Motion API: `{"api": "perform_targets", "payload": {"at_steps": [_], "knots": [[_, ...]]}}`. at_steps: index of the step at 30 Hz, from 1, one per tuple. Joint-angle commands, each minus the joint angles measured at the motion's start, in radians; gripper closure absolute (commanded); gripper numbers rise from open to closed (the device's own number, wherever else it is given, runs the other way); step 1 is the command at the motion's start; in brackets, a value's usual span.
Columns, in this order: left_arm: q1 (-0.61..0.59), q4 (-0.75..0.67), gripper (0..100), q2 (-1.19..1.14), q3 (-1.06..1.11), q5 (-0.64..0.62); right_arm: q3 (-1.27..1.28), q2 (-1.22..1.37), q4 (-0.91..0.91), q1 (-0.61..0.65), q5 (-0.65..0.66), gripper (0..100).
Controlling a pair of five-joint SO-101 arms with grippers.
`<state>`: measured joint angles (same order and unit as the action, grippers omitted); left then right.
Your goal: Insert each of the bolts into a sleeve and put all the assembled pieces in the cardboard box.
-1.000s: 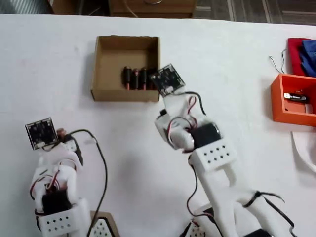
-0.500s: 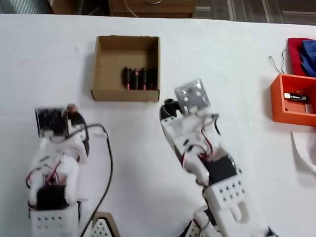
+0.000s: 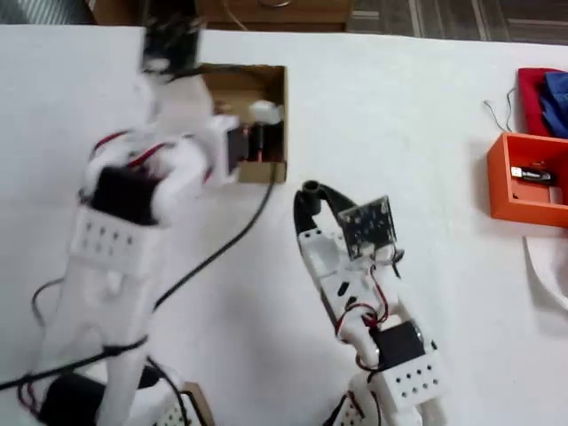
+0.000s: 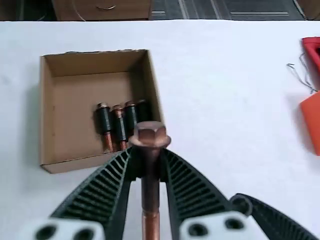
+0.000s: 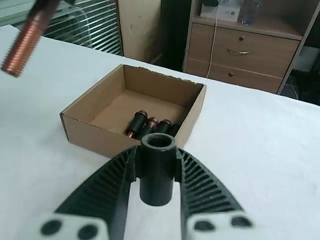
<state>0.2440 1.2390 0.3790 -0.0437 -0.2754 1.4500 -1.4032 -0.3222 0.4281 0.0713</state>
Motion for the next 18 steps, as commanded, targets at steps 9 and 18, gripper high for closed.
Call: {"api": "perform_targets", "payload": {"at_steps": [9, 18], "knots": [[0.178, -0.06, 97, -0.172, -0.163, -0.164, 0.078, -0.113, 0.097, -0.008, -0.008, 97.7], [0.18, -0.204, 98, -0.21, -0.165, -0.193, 0.081, -0.108, 0.09, -0.008, -0.008, 97.7]]}}
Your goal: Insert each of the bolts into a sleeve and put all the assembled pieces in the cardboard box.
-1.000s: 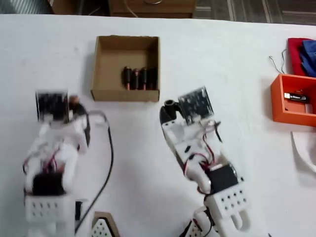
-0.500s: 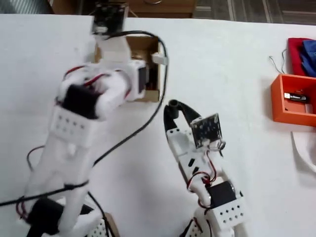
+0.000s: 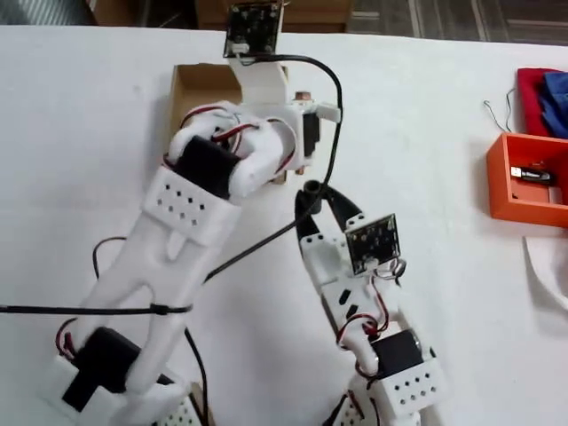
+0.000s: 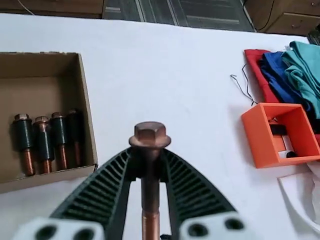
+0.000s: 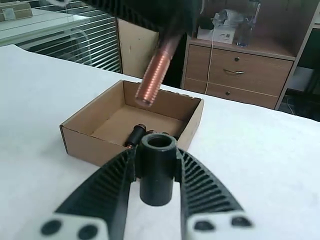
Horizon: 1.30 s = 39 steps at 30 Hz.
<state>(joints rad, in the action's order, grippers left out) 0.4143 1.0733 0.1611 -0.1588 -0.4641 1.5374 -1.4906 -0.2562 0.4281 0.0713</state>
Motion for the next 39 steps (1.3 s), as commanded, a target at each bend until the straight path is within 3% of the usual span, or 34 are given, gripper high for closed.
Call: {"api": "perform_targets", "payload": {"at_steps": [1, 5, 10, 13, 17, 23, 26, 32, 39], "knots": [[0.011, -0.034, 98, 0.008, -0.056, -0.005, -0.006, -0.021, 0.024, -0.008, -0.008, 97.7], [0.012, -0.014, 98, 0.048, -0.056, -0.012, -0.006, -0.019, 0.022, -0.008, -0.008, 97.7], [0.021, 0.086, 98, 0.247, -0.042, -0.006, -0.006, -0.019, 0.022, -0.007, -0.008, 97.7], [0.02, 0.071, 98, 0.356, 0.044, -0.005, -0.006, -0.019, 0.022, -0.005, -0.008, 97.7], [0.008, -0.124, 98, 0.396, 0.28, -0.003, 0.003, -0.019, 0.027, -0.002, -0.009, 97.7], [0.009, -0.612, 97, 0.393, 0.593, -0.003, 0.014, -0.019, 0.03, -0.005, -0.009, 97.7], [-0.011, -0.76, 97, 0.402, 0.688, -0.003, 0.014, -0.019, 0.03, -0.007, -0.009, 97.7], [-0.003, -0.784, 97, 0.402, 0.707, -0.002, 0.014, -0.019, 0.03, -0.008, -0.009, 97.7], [0.057, -0.784, 97, 0.404, 0.699, 0.178, 0.014, -0.019, 0.03, -0.01, -0.009, 97.7]]}}
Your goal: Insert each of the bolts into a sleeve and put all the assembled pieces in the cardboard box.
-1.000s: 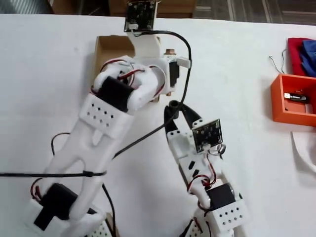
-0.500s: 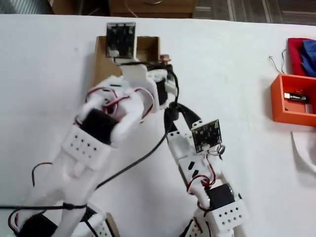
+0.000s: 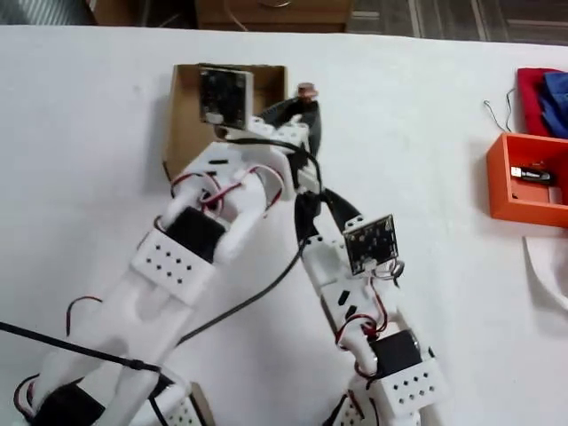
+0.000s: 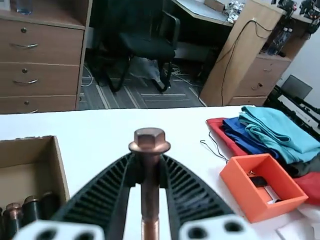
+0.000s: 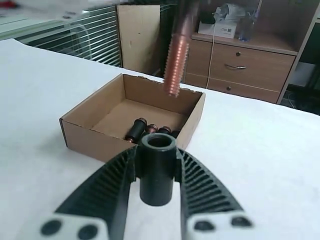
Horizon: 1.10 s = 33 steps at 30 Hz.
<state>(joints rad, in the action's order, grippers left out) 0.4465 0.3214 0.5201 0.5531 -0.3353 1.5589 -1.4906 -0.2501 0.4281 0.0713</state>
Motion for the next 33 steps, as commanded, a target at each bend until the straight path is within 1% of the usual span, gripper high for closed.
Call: {"api": "perform_targets", "payload": {"at_steps": [1, 3, 6, 8, 11, 13, 16, 19, 24, 33], "knots": [[0.028, -0.034, 97, 0.046, -0.013, 0.055, -0.008, -0.019, 0.024, -0.016, -0.009, 97.7], [0.029, -0.032, 98, 0.066, -0.001, 0.044, -0.008, -0.019, 0.025, -0.045, -0.018, 97.7], [0.029, -0.034, 98, 0.129, 0.045, 0.009, -0.005, -0.018, 0.058, -0.102, -0.095, 97.7], [0.029, -0.034, 98, 0.181, 0.081, -0.005, -0.002, -0.018, 0.07, -0.117, -0.118, 97.8], [0.029, -0.041, 98, 0.224, 0.128, -0.017, -0.002, -0.018, 0.073, -0.116, -0.115, 97.8], [0.029, -0.044, 98, 0.222, 0.131, -0.048, 0.003, -0.018, 0.074, -0.116, -0.117, 97.8], [0.035, -0.117, 98, 0.219, 0.131, -0.089, 0.009, -0.018, 0.074, -0.105, -0.117, 97.8], [0.06, -0.163, 98, 0.18, 0.13, -0.092, 0.009, -0.018, 0.074, -0.071, -0.115, 97.8], [0.077, -0.172, 98, 0.098, 0.128, -0.084, 0.009, -0.018, 0.074, -0.068, -0.115, 97.8], [0.077, -0.19, 98, 0.086, 0.133, -0.083, 0.009, -0.018, 0.074, -0.065, -0.115, 97.8]]}}
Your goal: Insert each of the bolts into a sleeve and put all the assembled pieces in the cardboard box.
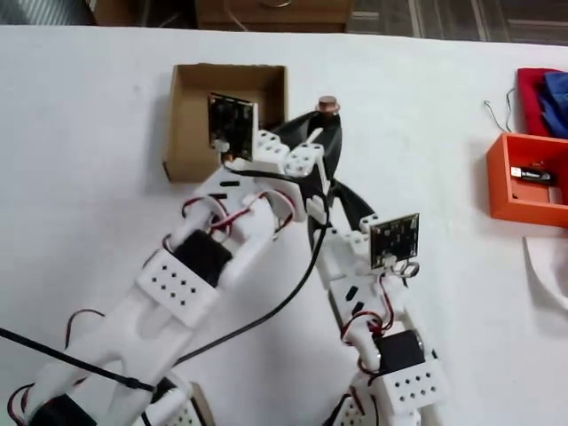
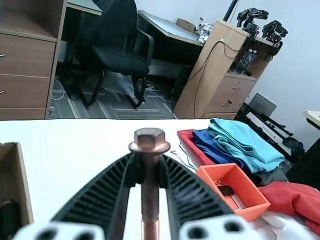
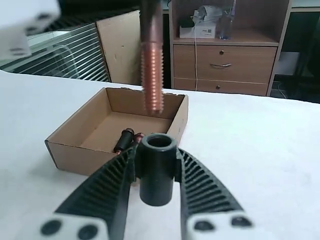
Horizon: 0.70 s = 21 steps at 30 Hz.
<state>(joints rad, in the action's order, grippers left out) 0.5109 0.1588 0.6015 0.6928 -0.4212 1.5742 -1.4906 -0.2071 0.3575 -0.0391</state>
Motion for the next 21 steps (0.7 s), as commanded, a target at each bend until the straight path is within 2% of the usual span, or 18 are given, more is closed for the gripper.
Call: {"api": "perform_targets", "payload": {"at_steps": [1, 5, 13, 21], "knots": [[0.012, -0.028, 98, 0.005, -0.004, 0.003, -0.006, -0.018, 0.031, 0.005, -0.005, 97.8], [0.012, -0.021, 98, 0.005, -0.001, 0.006, -0.006, -0.018, 0.031, 0.007, -0.005, 97.8], [0.012, -0.021, 98, 0.003, -0.001, 0.124, -0.006, -0.018, 0.031, 0.005, -0.003, 97.8], [0.014, -0.075, 98, -0.095, -0.01, 0.117, -0.006, -0.018, 0.031, 0.004, 0.018, 97.8]]}}
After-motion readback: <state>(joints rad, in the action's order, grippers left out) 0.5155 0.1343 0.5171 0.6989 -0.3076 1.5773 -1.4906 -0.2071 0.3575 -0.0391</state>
